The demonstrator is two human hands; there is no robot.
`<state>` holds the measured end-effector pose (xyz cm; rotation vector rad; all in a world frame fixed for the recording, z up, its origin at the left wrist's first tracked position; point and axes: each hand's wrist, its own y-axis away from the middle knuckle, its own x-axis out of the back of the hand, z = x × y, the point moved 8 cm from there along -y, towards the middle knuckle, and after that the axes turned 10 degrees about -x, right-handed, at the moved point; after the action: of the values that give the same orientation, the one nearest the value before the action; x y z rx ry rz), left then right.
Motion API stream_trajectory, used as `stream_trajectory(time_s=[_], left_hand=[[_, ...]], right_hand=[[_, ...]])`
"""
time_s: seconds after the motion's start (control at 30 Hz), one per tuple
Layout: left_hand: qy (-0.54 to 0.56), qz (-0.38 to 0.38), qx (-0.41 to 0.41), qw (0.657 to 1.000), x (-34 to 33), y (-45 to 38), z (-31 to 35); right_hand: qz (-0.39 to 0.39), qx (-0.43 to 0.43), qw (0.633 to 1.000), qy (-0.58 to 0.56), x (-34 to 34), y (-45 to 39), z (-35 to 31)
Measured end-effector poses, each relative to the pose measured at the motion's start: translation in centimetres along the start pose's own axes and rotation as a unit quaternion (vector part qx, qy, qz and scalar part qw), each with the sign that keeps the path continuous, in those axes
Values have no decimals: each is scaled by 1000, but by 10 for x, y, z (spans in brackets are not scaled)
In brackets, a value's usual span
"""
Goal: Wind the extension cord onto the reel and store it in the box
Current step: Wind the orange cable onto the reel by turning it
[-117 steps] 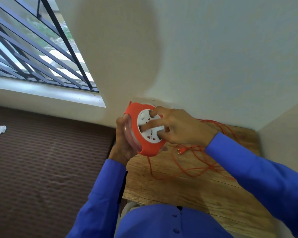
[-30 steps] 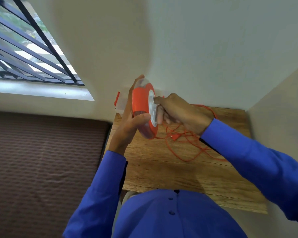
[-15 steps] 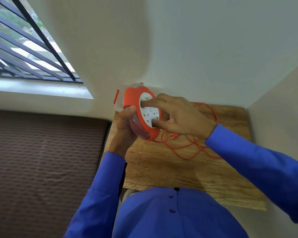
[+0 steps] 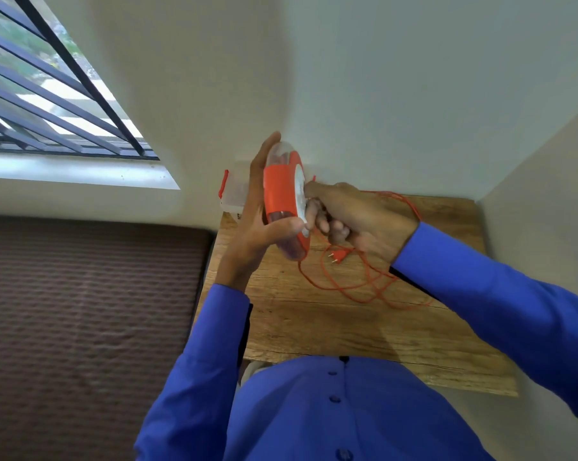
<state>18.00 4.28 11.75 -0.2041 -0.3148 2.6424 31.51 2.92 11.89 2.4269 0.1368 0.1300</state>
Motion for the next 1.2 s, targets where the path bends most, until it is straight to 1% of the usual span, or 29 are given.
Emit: stream_trajectory(time_s=[0.03,0.07,0.1,0.13,0.17,0.2,0.23,0.3,0.33,0.37,0.4,0.43,0.47,0.53,0.57,0.63,0.7,0.77,0.83,0.87,0.93,1.0,1.07,1.1,1.13,1.17,1.2], left_hand=[[9,2,14,1000,1,2,-5],[24,10,22,999,2,5,-9],[38,21,30,999,4,8,-10],[54,33,40,997,5,11,-12],[72,41,50,995,4,12,-13],[91,44,54,993,3,11,-14],[111,45,50,991,2,10,-16],[149,55,41,987,2,10,-18],[159,68,38,984,5,10,-18],[158,75,33,984,8,10,-17],[149,72,27,986,10,9,-16],[138,60,25,988,9,9,-16],[131,46,27,990,7,9,-16],[127,27,33,991,2,9,-13],[127,17,28,991,-2,8,-10],[122,0,18,992,-8,5,-3],[123,0,11,992,-9,2,0],[126,12,25,992,-9,3,-3],[106,37,57,992,-6,7,-8],[85,46,63,993,-4,8,-8],[33,52,40,997,1,6,-3],[-21,39,-10,999,0,0,8],[-70,18,-72,995,-2,-6,22],[-83,7,-102,991,-3,-7,26],[-87,1,-120,989,-3,-8,29],[-82,-2,-121,989,-1,-9,28],[-68,1,-111,992,1,-9,27]], right_hand=[[11,22,999,20,1,2,-2],[39,74,995,55,4,6,-9],[79,147,980,105,8,13,-19],[129,231,951,162,9,24,-29],[174,307,909,222,9,35,-36],[194,360,869,277,4,45,-40],[197,392,834,334,-3,53,-41],[168,425,771,444,-14,57,-36],[156,431,750,477,-14,58,-34],[138,431,743,494,-14,59,-33],[120,427,745,498,-13,58,-32],[104,419,755,494,-12,56,-31],[93,409,770,480,-10,54,-32],[75,395,812,422,-3,49,-39],[68,395,826,396,1,48,-43],[61,400,834,375,6,46,-51],[66,386,841,374,7,44,-54],[77,354,873,327,9,40,-55],[87,324,912,237,16,32,-55],[98,313,922,204,20,30,-55],[123,287,937,159,24,26,-53],[133,215,961,114,24,17,-43],[100,111,986,78,19,6,-27],[76,65,993,71,15,3,-22],[57,37,995,72,12,2,-19],[46,35,996,72,10,4,-20],[47,62,994,72,10,8,-26]])
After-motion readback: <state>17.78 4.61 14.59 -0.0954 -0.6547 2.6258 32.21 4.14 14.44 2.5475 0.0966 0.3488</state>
